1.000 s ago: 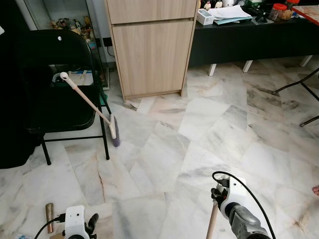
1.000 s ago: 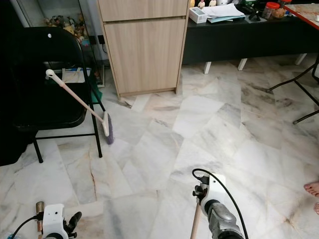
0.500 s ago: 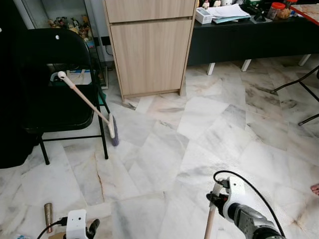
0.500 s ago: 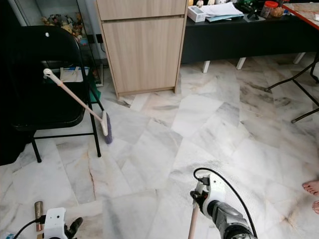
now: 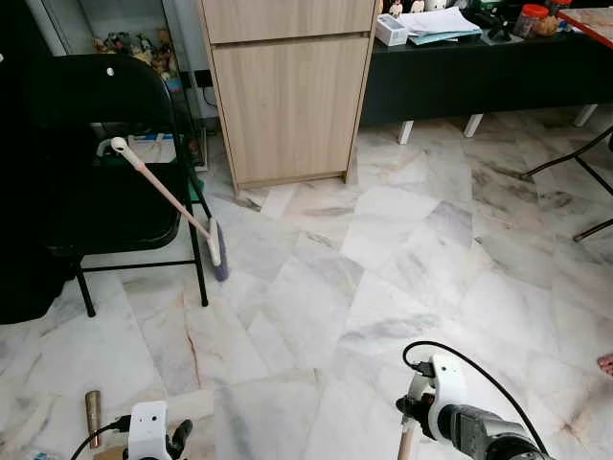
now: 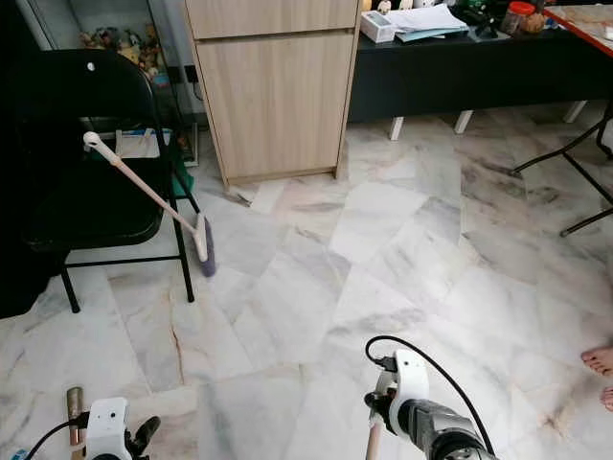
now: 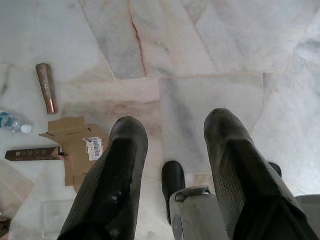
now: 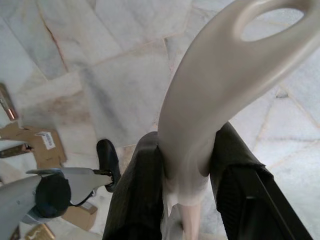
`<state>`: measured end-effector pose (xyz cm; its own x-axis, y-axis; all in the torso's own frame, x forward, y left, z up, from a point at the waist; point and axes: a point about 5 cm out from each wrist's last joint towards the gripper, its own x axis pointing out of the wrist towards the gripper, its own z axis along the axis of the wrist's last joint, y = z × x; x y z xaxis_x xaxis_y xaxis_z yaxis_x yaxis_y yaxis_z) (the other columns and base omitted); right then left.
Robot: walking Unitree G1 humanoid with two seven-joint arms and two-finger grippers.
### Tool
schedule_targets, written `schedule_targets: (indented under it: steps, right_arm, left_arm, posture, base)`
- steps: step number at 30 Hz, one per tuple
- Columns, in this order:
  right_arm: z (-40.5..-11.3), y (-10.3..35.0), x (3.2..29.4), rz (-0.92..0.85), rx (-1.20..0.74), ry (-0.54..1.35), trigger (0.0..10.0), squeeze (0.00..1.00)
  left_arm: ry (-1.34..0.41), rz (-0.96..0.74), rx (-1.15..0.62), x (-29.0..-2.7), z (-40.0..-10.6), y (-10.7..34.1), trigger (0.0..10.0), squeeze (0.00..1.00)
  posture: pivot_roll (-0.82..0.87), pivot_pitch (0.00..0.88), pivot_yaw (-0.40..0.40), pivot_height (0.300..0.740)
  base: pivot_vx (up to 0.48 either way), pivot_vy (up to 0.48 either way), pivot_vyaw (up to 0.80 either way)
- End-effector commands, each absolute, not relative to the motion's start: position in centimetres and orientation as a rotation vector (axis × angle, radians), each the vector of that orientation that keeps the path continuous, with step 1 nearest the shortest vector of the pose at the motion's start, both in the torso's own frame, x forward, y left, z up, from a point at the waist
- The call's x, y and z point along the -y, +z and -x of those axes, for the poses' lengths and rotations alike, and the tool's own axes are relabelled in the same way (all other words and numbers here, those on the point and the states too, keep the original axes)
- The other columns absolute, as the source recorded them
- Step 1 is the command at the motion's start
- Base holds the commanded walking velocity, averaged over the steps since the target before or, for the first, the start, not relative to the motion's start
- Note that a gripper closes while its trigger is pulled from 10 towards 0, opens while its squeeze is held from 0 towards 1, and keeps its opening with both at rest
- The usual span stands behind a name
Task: Sweep floor
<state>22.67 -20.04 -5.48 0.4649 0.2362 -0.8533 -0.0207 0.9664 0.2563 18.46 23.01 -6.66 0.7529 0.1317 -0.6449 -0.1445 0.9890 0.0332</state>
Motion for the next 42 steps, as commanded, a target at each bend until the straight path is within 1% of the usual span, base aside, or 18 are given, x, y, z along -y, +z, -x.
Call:
schedule_targets:
  steps: [1,2,3,4,11,15,16,17,21,24,27,29,30,32,35,38,40,42]
  right_arm:
    - [-20.5,-6.8,19.4,-0.256,-1.166,0.149,10.0,0.00]
    - [-20.5,-6.9,20.0,-0.241,-1.141,0.105,10.0,0.00]
    - [-21.4,-6.3,20.9,-0.206,-1.027,0.022,10.0,0.00]
    - [-21.8,-6.1,21.3,-0.187,-0.980,-0.010,10.0,0.00]
    - [-22.5,-5.5,21.8,-0.077,-0.869,-0.049,10.0,0.00]
    - [-21.1,-5.6,24.3,0.106,-0.863,-0.150,10.0,0.00]
    - [-20.0,-5.6,26.5,0.157,-0.885,-0.264,10.0,0.00]
    - [-20.0,-5.6,26.5,0.157,-0.885,-0.264,10.0,0.00]
    - [-17.8,-5.6,29.8,0.245,-0.953,-0.389,10.0,0.00]
    - [-17.4,-5.2,30.9,0.268,-0.948,-0.454,10.0,0.00]
    - [-18.2,-3.7,32.5,0.404,-0.872,-0.512,10.0,0.00]
    - [-18.9,-3.0,32.8,0.453,-0.824,-0.518,10.0,0.00]
    - [-20.4,-1.9,32.8,0.510,-0.731,-0.523,10.0,0.00]
    - [-21.4,-1.1,32.7,0.534,-0.663,-0.530,10.0,0.00]
    - [-24.0,0.6,31.3,0.621,-0.513,-0.471,10.0,0.00]
    - [-25.1,1.4,30.2,0.661,-0.427,-0.430,10.0,0.00]
    - [-27.1,3.7,28.2,0.646,-0.208,-0.394,10.0,0.00]
    - [-27.7,4.7,27.5,0.649,-0.135,-0.380,10.0,0.00]
  left_arm:
    - [0.156,0.011,-0.748,-23.3,-17.6,-7.1,10.0,0.00]
    - [0.156,0.012,-0.744,-23.3,-17.7,-7.1,10.0,0.00]
    - [0.155,0.008,-0.736,-23.3,-17.9,-7.0,10.0,0.00]
    - [0.156,0.007,-0.729,-23.2,-18.0,-6.9,10.0,0.00]
    - [0.169,-0.009,-0.693,-23.2,-18.7,-6.5,10.0,0.00]
    - [0.190,-0.027,-0.680,-23.8,-18.8,-6.3,10.0,0.00]
    - [0.205,-0.036,-0.681,-24.3,-18.6,-6.2,10.0,0.00]
    - [0.205,-0.036,-0.681,-24.3,-18.6,-6.2,10.0,0.00]
    - [0.220,-0.053,-0.691,-24.8,-18.0,-6.3,10.0,0.00]
    - [0.220,-0.056,-0.691,-24.8,-17.9,-6.4,10.0,0.00]
    - [0.216,-0.057,-0.680,-24.4,-18.0,-6.4,10.0,0.00]
    - [0.213,-0.058,-0.673,-24.2,-18.2,-6.3,10.0,0.00]
    - [0.210,-0.057,-0.660,-24.1,-18.5,-6.2,10.0,0.00]
    - [0.209,-0.057,-0.653,-24.1,-18.6,-6.1,10.0,0.00]
    - [0.203,-0.058,-0.639,-24.0,-18.9,-5.9,10.0,0.00]
    - [0.201,-0.059,-0.634,-24.0,-19.0,-5.8,10.0,0.00]
    - [0.205,-0.060,-0.625,-24.0,-19.0,-5.8,10.0,0.00]
    - [0.206,-0.060,-0.622,-24.0,-19.1,-5.7,10.0,0.00]
  posture:
    - [-0.03,0.142,-0.021,0.740]
    - [-0.03,0.141,-0.021,0.740]
    - [-0.03,0.141,-0.021,0.740]
    - [-0.03,0.141,-0.021,0.740]
    - [-0.04,0.140,-0.020,0.740]
    - [-0.03,0.144,-0.021,0.740]
    - [-0.03,0.144,-0.021,0.740]
    - [-0.03,0.144,-0.021,0.740]
    - [-0.04,0.142,-0.025,0.740]
    - [-0.04,0.140,-0.024,0.740]
    - [-0.04,0.133,-0.025,0.740]
    - [-0.04,0.130,-0.026,0.740]
    - [-0.04,0.127,-0.024,0.740]
    - [-0.04,0.126,-0.023,0.740]
    - [-0.04,0.125,-0.022,0.740]
    - [-0.04,0.116,-0.022,0.740]
    - [-0.04,0.116,-0.022,0.740]
    - [-0.04,0.118,-0.020,0.740]
  base:
    - [0.000,0.000,0.00]
    - [0.000,0.000,0.00]
    - [0.000,0.000,0.00]
    - [0.000,0.000,0.00]
    - [0.000,0.000,0.00]
    - [0.000,0.000,0.00]
    - [0.000,0.000,0.00]
    - [0.000,0.000,0.00]
    - [0.000,0.000,0.00]
    - [0.000,0.000,0.00]
    - [0.000,0.000,0.00]
    - [0.000,0.000,0.00]
    - [0.000,0.000,0.00]
    - [0.000,0.000,0.00]
    - [0.000,0.000,0.00]
    - [0.000,0.000,0.00]
    - [0.000,0.000,0.00]
    - [0.000,0.000,0.00]
